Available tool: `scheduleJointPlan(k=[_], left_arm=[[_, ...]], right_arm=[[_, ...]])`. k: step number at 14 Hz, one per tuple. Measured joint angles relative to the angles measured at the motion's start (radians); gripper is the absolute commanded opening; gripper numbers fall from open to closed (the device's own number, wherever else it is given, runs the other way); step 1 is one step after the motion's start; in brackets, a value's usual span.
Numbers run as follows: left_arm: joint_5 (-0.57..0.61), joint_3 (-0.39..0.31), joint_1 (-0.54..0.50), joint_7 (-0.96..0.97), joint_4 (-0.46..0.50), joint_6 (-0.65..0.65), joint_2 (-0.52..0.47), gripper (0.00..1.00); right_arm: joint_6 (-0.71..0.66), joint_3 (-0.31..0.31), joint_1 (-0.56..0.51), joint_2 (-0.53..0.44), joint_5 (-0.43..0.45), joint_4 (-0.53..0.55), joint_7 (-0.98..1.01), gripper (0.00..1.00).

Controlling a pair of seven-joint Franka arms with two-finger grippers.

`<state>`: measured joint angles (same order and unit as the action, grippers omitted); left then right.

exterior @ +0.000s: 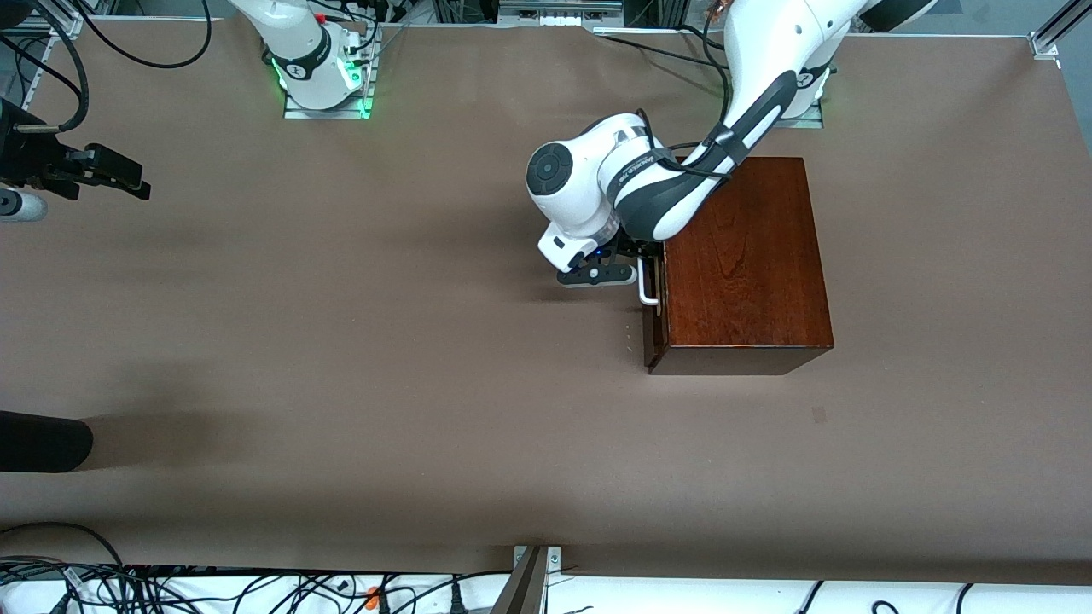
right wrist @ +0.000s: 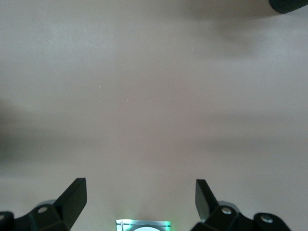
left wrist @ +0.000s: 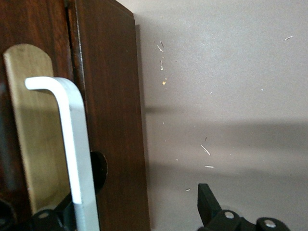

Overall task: Open drawer, take yellow block, close drawer
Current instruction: 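Pull the drawer handle outward with the left gripper to open it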

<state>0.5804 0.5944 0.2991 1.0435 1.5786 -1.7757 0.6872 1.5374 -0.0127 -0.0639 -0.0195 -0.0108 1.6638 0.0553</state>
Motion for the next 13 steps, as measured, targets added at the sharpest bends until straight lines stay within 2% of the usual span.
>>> scheduleJointPlan(k=[9,13], left_arm=[[0.008,-0.008,0.035,0.041,-0.009,-0.054,0.007,1.0],[0.008,-0.01,0.069,0.057,-0.052,-0.062,0.03,1.0]], right_arm=[[0.0,0.0,0.0,0.0,0.0,0.0,0.0,1.0],[0.0,0.0,0.0,0.0,0.0,0.0,0.0,1.0]])
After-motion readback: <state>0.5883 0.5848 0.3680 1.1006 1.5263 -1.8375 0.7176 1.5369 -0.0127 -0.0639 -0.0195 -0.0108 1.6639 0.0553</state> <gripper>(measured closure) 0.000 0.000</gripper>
